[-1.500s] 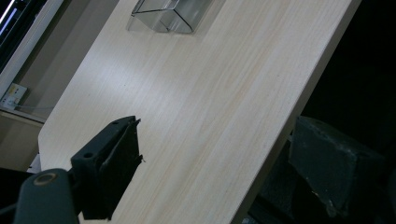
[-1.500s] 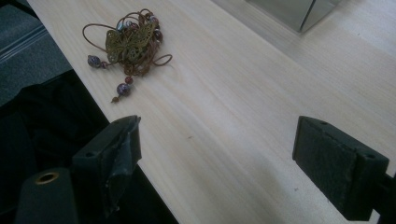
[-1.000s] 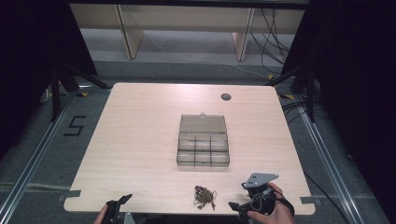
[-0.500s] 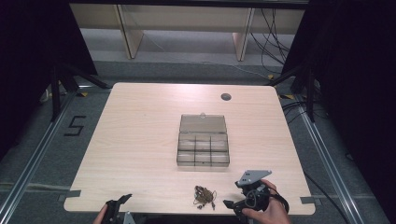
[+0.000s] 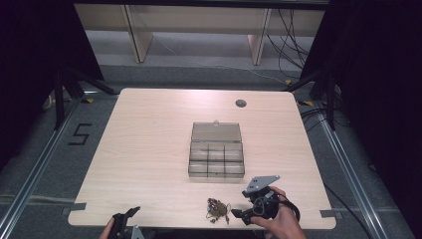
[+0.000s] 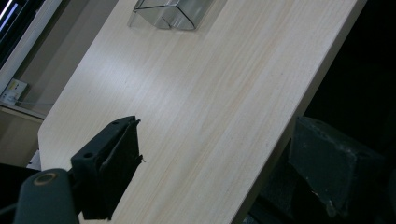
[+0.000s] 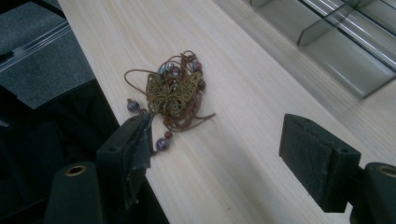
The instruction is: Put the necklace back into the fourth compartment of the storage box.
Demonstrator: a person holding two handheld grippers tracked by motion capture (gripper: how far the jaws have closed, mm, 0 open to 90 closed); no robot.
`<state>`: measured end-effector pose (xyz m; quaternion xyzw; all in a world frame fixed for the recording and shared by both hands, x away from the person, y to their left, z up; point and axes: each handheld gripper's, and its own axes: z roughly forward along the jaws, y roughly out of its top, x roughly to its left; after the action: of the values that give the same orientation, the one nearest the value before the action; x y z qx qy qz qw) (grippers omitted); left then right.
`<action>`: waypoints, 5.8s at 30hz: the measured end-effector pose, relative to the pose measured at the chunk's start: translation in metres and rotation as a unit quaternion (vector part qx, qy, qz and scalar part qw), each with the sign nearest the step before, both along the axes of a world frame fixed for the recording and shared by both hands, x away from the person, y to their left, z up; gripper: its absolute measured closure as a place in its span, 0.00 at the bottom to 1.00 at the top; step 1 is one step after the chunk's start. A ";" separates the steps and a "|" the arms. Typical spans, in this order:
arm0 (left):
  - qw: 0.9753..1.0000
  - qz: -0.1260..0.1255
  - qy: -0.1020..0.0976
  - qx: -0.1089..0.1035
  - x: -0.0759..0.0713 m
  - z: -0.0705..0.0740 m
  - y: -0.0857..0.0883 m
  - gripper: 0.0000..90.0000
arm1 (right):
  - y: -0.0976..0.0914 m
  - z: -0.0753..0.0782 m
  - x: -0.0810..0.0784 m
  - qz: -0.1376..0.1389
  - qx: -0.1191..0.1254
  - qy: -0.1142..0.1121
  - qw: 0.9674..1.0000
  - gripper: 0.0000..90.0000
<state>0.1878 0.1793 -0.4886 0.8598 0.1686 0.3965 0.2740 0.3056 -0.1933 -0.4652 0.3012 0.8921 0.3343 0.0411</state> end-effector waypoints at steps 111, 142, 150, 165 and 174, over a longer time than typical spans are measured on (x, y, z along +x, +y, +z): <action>1.000 -0.005 0.003 -0.004 0.001 0.000 0.002 0.17 | 0.107 0.098 0.113 0.132 -0.140 0.044 0.980 0.97; 1.000 -0.009 0.001 -0.008 0.001 0.002 0.002 0.17 | 0.140 0.050 0.159 0.124 -0.201 0.074 0.969 0.97; 1.000 -0.014 0.006 -0.011 0.001 0.002 0.002 0.17 | 0.148 0.036 0.166 0.112 -0.200 0.099 0.968 0.96; 1.000 -0.005 -0.012 -0.008 0.001 0.001 0.002 0.17 | 0.148 0.022 0.169 0.085 -0.197 0.114 0.970 0.88; 1.000 -0.006 -0.011 -0.011 0.001 0.000 0.001 0.17 | 0.140 0.040 0.171 0.048 -0.150 0.096 0.983 0.69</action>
<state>0.1886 0.1802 -0.4885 0.8534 0.1646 0.4026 0.2873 0.4764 -0.0535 -0.4254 0.2787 0.9455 0.1679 -0.0161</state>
